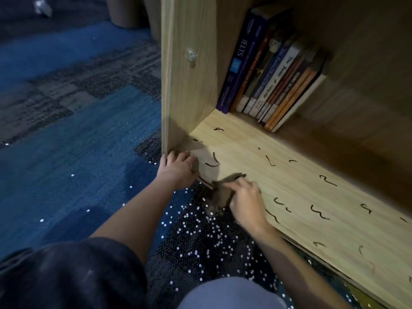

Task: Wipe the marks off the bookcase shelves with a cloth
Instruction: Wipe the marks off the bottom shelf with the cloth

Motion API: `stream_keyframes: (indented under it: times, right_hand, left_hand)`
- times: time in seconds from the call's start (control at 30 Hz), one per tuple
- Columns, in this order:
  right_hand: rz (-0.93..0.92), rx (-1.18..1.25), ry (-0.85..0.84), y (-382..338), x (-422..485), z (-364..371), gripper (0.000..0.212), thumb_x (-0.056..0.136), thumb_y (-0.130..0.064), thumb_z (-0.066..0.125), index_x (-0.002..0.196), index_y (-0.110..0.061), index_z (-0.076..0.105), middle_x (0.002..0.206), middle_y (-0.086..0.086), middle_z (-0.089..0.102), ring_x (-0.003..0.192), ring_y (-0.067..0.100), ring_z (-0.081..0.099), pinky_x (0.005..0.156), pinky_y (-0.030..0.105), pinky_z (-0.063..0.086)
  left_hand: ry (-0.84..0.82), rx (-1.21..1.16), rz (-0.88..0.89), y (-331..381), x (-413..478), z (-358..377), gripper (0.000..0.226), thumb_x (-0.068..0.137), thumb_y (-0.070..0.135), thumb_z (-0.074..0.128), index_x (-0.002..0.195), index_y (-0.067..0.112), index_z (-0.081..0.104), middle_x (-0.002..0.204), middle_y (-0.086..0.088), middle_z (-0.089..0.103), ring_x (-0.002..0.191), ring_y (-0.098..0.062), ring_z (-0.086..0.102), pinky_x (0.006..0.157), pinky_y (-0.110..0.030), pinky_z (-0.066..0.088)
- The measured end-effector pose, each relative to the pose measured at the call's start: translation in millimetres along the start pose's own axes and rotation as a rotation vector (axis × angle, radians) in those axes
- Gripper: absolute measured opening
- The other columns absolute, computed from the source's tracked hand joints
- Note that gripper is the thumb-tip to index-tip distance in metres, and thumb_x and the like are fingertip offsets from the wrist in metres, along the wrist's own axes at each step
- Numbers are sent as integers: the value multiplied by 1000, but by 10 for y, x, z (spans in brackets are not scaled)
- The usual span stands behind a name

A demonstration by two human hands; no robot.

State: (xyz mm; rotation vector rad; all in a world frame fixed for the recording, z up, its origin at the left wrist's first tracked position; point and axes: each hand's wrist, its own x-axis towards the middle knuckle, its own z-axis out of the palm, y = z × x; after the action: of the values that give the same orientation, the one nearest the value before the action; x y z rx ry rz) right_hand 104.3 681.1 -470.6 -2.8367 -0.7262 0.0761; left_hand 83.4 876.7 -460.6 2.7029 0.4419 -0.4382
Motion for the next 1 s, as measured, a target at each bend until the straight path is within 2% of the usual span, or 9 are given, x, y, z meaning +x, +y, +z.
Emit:
stream_keyframes:
  times: [0.1, 0.27, 0.37, 0.43, 0.6, 0.77, 0.83, 0.93, 1.0]
  right_hand:
    - [136, 25, 40, -63, 291, -18, 52, 82, 1, 55, 127, -25, 54, 125, -3, 55, 110, 23, 44, 97, 37, 44]
    - [63, 29, 1, -130, 2, 11, 54, 86, 3, 47, 133, -24, 48, 124, -6, 51, 107, 17, 41, 97, 34, 42]
    - [186, -4, -1, 39, 393, -59, 53, 84, 2, 50, 133, -20, 48, 129, 0, 49, 112, 22, 40, 100, 36, 40]
    - [155, 11, 15, -114, 674, -30, 50, 86, -4, 49, 133, -19, 47, 131, 2, 48, 113, 23, 39, 100, 37, 38]
    - [7, 89, 42, -321, 405, 139, 42, 90, -38, 46, 128, -21, 54, 126, -2, 53, 105, 21, 41, 91, 38, 43]
    - [188, 59, 94, -34, 880, 82, 31, 91, -24, 52, 120, -19, 60, 127, 2, 55, 109, 25, 44, 97, 40, 40]
    - [143, 53, 83, -225, 1043, 105, 30, 91, -22, 52, 120, -19, 61, 127, 3, 55, 111, 28, 45, 96, 43, 42]
    - [-33, 101, 70, -417, 594, 234, 31, 91, -21, 51, 120, -21, 62, 121, -1, 58, 106, 25, 45, 91, 41, 44]
    - [-20, 105, 85, -255, 361, 190, 32, 91, -21, 51, 121, -22, 60, 121, -4, 57, 106, 21, 43, 91, 38, 43]
  left_hand:
    - [91, -7, 26, -4, -21, 118, 57, 94, 47, 40, 144, 29, 22, 156, 2, 10, 143, -29, 2, 116, -45, -2]
    - [147, -15, 97, -158, 45, 81, 56, 86, 58, 48, 135, 33, 35, 148, 2, 28, 140, -24, 17, 115, -49, 2]
    - [214, 15, 118, -144, 56, 20, 56, 81, 59, 54, 130, 33, 44, 138, 5, 41, 132, -20, 33, 108, -44, 23]
    - [260, 40, 132, -113, 59, 12, 52, 81, 56, 56, 127, 32, 49, 134, 6, 46, 126, -18, 40, 101, -36, 30]
    - [267, -42, 160, -139, 28, 48, 50, 82, 53, 58, 126, 30, 51, 135, 5, 46, 125, -19, 41, 104, -32, 30]
    - [199, -73, 155, -140, 68, 36, 55, 83, 51, 60, 132, 28, 48, 140, 3, 41, 130, -21, 36, 106, -37, 32]
    - [179, -110, 133, -131, 69, 40, 56, 82, 48, 62, 133, 28, 47, 140, 2, 40, 130, -22, 37, 105, -38, 34]
    - [164, -177, 116, -106, 41, 14, 52, 82, 43, 64, 130, 28, 50, 140, 3, 40, 128, -23, 40, 102, -38, 37]
    - [148, -201, 110, -98, 39, -9, 53, 82, 42, 65, 131, 27, 50, 142, 4, 39, 129, -22, 39, 103, -38, 36]
